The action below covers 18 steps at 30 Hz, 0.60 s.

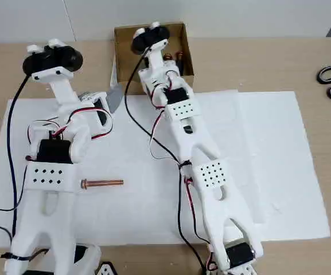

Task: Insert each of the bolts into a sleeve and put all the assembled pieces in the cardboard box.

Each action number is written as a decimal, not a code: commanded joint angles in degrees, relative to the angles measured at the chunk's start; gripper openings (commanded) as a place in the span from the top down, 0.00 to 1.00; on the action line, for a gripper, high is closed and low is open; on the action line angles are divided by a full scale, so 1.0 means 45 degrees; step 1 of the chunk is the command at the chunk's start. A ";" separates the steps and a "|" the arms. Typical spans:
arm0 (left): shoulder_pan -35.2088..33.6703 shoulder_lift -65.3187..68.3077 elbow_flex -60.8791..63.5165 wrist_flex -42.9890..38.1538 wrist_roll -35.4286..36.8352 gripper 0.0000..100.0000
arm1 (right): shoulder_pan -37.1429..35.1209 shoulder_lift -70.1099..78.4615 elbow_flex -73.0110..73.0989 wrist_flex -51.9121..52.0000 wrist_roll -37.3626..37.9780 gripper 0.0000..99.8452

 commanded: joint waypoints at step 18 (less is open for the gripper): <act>0.0020 -0.0098 -0.0049 0.0039 -0.0020 0.74 | -0.0127 -0.0576 -0.3556 0.2432 0.0137 0.81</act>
